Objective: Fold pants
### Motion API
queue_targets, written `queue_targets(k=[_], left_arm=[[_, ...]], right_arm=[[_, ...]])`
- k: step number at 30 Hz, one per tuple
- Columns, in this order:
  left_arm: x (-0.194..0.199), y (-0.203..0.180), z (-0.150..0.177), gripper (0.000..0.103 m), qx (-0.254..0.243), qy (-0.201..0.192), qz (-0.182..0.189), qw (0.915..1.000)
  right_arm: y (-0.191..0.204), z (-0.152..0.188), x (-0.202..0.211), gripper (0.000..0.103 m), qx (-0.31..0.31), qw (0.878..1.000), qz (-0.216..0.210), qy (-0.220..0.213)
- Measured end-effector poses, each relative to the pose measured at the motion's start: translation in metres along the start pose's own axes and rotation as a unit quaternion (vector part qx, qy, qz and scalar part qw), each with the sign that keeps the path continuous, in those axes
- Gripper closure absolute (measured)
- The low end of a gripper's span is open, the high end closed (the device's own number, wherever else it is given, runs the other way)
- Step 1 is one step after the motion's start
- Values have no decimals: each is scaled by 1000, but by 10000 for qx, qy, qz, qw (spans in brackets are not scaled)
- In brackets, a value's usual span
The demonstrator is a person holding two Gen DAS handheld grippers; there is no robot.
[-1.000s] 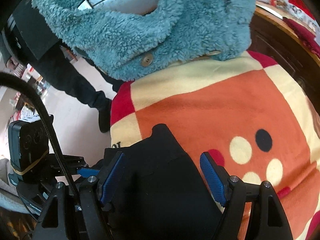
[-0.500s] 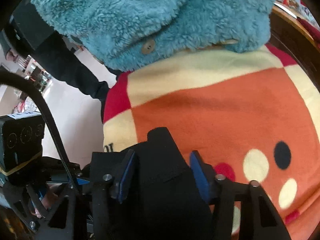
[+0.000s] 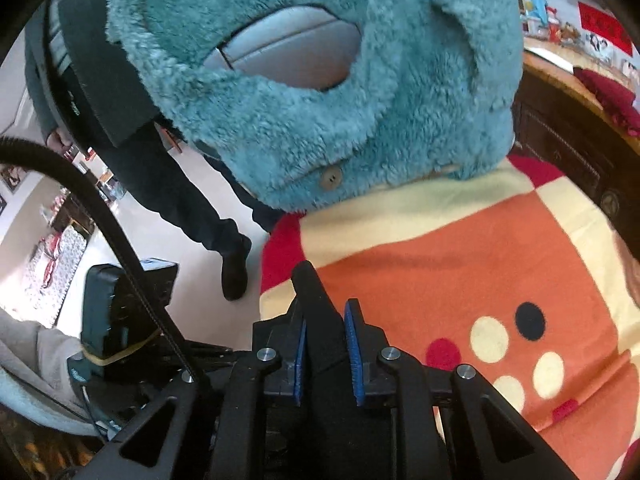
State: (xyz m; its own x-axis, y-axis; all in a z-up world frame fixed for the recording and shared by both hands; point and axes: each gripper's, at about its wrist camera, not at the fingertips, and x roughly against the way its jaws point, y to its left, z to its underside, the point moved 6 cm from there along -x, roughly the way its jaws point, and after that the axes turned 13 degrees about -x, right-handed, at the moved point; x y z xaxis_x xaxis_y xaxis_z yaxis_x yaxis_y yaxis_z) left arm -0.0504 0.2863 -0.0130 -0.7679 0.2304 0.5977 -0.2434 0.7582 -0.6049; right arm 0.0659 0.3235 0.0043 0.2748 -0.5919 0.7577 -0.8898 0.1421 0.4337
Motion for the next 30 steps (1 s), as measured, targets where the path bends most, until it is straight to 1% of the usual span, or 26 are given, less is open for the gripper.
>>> queue_targets(k=[2,4,5,7,9,13,14,15,16,17,20,25,30], left_arm=[[-3,1,-3,43,-61,-22,62,10000],[-6,1,-8,42,-222,-54,76,9997],[-7,1,-9,38,-340,-88,83,9993],[-8,1,-14,34,-464,-168,139,9987],[-12,1,-20,34,-437,-221,268,9984],[-12,5,-24,35,-330,-323,527,9975],[-12,5,-25,41,-332,-331,526,9975],[-11,4,-25,43,-339,-340,499,9976],[-9,3,-25,50,-372,-340,478,9976],[-6,1,-25,58,-443,-340,398,9976],[1,-5,-24,70,-675,-257,46,9974],[8,-26,-31,76,-965,-213,-328,9946],[10,-47,-39,78,-1313,-164,-609,9893]], right_arm=[[4,-1,2,86,-27,10000,-29,-55],[3,-1,10,86,-75,9998,-76,-137],[5,-2,9,86,-89,9998,-108,-167],[4,-4,7,86,-172,9994,-216,-205],[0,-6,10,86,-246,9990,-316,-218],[-4,-6,14,86,-267,9989,-319,-214],[-5,-6,14,86,-266,9989,-313,-206],[-5,-6,13,86,-259,9990,-301,-204],[-5,-6,13,86,-266,9990,-282,-206],[-6,-5,12,86,-283,9990,-272,-203],[-4,-3,11,86,-286,9991,-231,-197],[0,-3,20,86,-312,9989,-126,-333],[1,-2,42,86,-419,9972,-109,-603]])
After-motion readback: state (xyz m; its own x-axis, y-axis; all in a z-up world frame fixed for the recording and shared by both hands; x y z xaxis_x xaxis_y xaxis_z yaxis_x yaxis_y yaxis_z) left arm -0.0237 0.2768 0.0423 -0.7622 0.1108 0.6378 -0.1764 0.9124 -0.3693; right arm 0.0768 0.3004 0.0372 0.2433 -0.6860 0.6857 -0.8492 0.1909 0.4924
